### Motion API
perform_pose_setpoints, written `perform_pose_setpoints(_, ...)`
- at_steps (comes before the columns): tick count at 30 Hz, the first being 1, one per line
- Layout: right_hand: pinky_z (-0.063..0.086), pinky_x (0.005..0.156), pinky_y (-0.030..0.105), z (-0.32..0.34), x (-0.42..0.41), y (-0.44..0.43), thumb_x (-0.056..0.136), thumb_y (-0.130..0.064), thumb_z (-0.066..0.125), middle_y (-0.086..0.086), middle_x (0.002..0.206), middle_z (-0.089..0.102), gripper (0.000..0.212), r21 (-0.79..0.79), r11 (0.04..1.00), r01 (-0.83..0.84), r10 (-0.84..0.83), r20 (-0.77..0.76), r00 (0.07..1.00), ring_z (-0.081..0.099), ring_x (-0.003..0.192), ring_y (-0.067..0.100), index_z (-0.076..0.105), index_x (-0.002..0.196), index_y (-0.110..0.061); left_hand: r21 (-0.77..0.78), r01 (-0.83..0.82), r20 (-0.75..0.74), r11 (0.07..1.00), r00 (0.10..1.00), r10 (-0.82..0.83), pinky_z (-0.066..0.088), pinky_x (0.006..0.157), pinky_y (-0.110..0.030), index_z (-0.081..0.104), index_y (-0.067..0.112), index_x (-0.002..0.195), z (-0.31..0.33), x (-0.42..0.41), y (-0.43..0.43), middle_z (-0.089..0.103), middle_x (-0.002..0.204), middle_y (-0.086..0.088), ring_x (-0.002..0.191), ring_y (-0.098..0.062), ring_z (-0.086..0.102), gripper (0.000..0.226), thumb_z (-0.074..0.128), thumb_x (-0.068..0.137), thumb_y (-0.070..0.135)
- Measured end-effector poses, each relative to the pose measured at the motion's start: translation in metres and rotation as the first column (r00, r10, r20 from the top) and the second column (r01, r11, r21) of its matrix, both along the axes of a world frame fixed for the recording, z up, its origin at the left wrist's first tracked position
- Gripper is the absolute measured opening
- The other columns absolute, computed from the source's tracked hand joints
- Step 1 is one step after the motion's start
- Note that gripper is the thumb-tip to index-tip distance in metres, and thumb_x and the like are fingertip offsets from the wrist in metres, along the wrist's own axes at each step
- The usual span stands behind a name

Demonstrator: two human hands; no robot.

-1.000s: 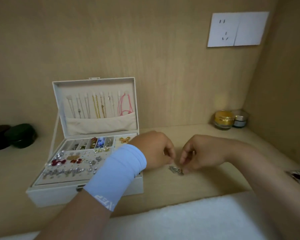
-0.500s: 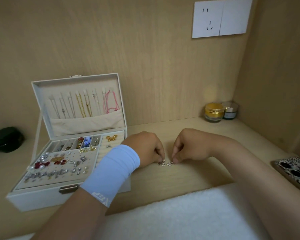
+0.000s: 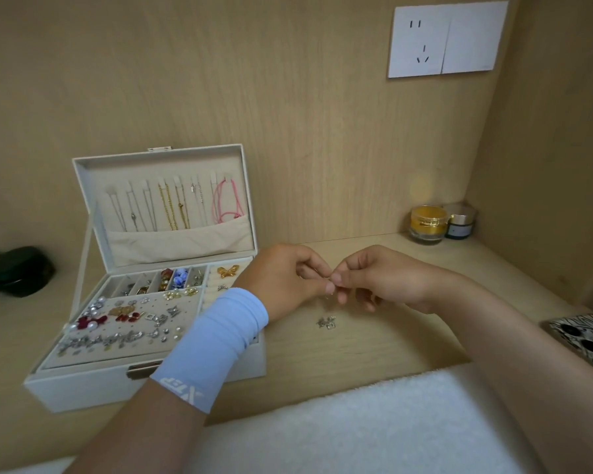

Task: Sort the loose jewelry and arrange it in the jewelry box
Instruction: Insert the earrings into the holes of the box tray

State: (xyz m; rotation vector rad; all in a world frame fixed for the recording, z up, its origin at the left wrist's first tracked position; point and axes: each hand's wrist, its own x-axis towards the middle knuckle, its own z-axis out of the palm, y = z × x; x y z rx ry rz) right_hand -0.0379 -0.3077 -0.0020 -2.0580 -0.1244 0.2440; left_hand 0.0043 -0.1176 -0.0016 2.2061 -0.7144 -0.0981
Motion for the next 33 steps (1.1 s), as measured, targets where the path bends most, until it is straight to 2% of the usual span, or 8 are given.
perform_pose_setpoints(7,0.037,0.045,0.016,-0.006,0.005,0.009,0.098,-0.030,0.062,0.000,0.085,0.073,0.021,0.063,0.996,0.062,-0.063,0.029,0.998,0.052,0.054,0.011,0.077,0.099,-0.015,-0.071,-0.016,-0.029,0.997,0.999,0.014,0.053,0.089,-0.028,0.076,0.030,0.089,0.000,0.005,0.011,0.074,0.076,0.009,0.080,-0.004,0.069,0.011,0.078,0.081,0.023)
perform_pose_setpoints(12,0.051,0.074,0.017,-0.016,0.006,0.012,0.081,-0.030,0.081,-0.010,0.087,0.073,0.021,-0.413,0.910,-0.042,0.082,0.081,0.993,0.064,0.075,-0.001,0.078,0.102,-0.030,-0.080,-0.044,0.069,0.996,0.996,0.049,0.049,0.078,-0.017,0.076,0.027,0.087,0.011,0.007,0.018,0.072,0.075,0.010,0.070,0.006,0.060,0.008,0.074,0.085,0.020)
perform_pose_setpoints(16,0.045,0.073,0.005,-0.019,0.008,0.018,0.079,-0.025,0.084,-0.020,0.084,0.075,0.015,-0.424,0.903,-0.063,0.112,0.092,0.989,0.065,0.081,-0.010,0.081,0.094,-0.025,-0.098,-0.030,0.095,0.995,0.995,0.039,0.048,0.076,-0.020,0.074,0.023,0.088,0.021,0.005,0.025,0.071,0.076,0.013,0.066,0.007,0.056,0.006,0.069,0.089,0.020)
perform_pose_setpoints(21,0.046,0.062,0.012,-0.017,0.010,0.026,0.085,-0.023,0.079,-0.014,0.070,0.073,0.003,-0.331,0.942,-0.052,0.098,0.123,0.988,0.062,0.064,-0.004,0.080,0.086,-0.020,-0.100,-0.070,0.046,0.993,0.996,0.075,0.052,0.071,-0.029,0.069,0.020,0.088,0.028,0.002,0.048,0.072,0.080,0.008,0.066,-0.006,0.062,0.008,0.063,0.093,0.019)
perform_pose_setpoints(23,0.050,0.058,0.021,-0.008,0.009,0.030,0.090,-0.017,0.074,-0.006,0.073,0.074,0.006,-0.213,0.977,0.001,0.033,0.159,0.987,0.063,0.062,0.009,0.078,0.086,-0.015,-0.138,-0.084,-0.013,0.987,0.996,0.083,0.050,0.065,-0.028,0.066,0.016,0.090,0.032,0.001,0.062,0.074,0.082,0.004,0.064,-0.010,0.064,0.008,0.059,0.095,0.015)
perform_pose_setpoints(26,0.039,0.045,0.025,0.017,0.011,0.047,0.097,-0.016,0.063,0.001,0.089,0.075,0.014,0.040,0.999,0.020,-0.027,0.190,0.982,0.061,0.062,0.019,0.071,0.095,-0.005,-0.183,-0.138,-0.042,0.973,0.990,0.133,0.046,0.056,-0.023,0.064,0.010,0.095,0.045,0.005,0.092,0.075,0.083,-0.002,0.064,-0.017,0.065,0.007,0.057,0.096,0.011)
perform_pose_setpoints(29,0.030,0.047,0.028,0.039,0.019,0.073,0.103,-0.019,0.050,0.009,0.094,0.074,0.019,0.261,0.965,-0.039,0.003,0.138,0.990,0.058,0.059,0.022,0.063,0.096,-0.007,-0.193,-0.184,-0.047,0.964,0.983,0.178,0.054,0.063,-0.029,0.066,0.013,0.095,0.055,0.015,0.120,0.076,0.084,-0.002,0.068,-0.015,0.068,0.009,0.059,0.096,0.008)
perform_pose_setpoints(33,0.024,0.046,0.027,0.050,0.042,0.109,0.103,-0.019,0.037,0.010,0.080,0.067,0.022,0.273,0.961,-0.035,0.021,0.053,0.998,0.050,0.054,0.024,0.048,0.087,-0.010,-0.197,-0.237,-0.053,0.951,0.972,0.231,0.058,0.068,-0.028,0.068,0.015,0.091,0.062,0.029,0.154,0.076,0.084,0.000,0.069,-0.014,0.069,0.010,0.062,0.094,0.007)
